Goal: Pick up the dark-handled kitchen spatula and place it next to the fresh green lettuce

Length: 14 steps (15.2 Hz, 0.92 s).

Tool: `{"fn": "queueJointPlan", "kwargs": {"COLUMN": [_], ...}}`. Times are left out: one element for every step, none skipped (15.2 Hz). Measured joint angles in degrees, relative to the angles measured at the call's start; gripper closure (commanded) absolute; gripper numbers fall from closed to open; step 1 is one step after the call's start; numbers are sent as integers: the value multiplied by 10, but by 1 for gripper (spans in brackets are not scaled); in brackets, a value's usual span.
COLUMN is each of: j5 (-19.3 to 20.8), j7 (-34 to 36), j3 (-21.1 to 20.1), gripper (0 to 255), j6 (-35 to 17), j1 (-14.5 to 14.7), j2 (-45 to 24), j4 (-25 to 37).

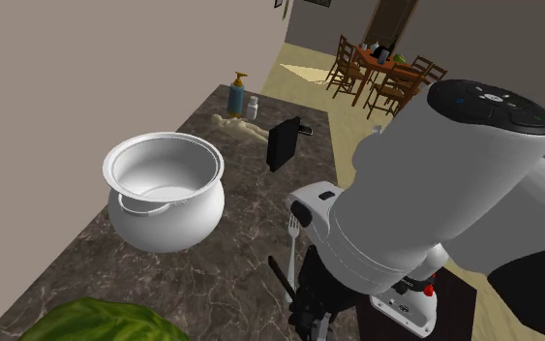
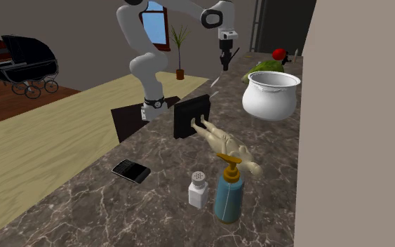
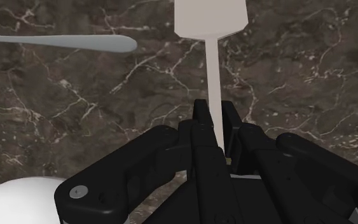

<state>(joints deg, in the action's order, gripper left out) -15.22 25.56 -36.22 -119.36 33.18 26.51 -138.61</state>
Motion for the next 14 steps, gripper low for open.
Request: {"fn": "queueJointPlan", "kwargs": {"j5": [0,-1,-1,0,1,0,2,2,1,1,3,3,4,6], "j7": [0,1,2,4,4,4,6,7,9,10,12,14,15,17], "j3": [-2,-4,-5,-9,-12,-13,-17,-19,-23,-26,-29,-32,-35,-39], "gripper": [255,255,255,255,255,255,255,255,255,255,255,255,255,255], "j6": [-13,-22,-31,-38,-44,-52,-61,-69,-77,-86,-96,-105,-114,-122], "j1": [-1,0,0,-1,-2,-2,-3,-4,-3,-3,-5,-5,-6,-8], "j2": [-2,-4,-6,-12,-17,-19,-25,-30,-32,-36,-43,-47,-52,-58], "j4": [-5,-8,-13,-19,-24,-30,-34,-40,-46,-53,-56,-62,-66,-69]}}
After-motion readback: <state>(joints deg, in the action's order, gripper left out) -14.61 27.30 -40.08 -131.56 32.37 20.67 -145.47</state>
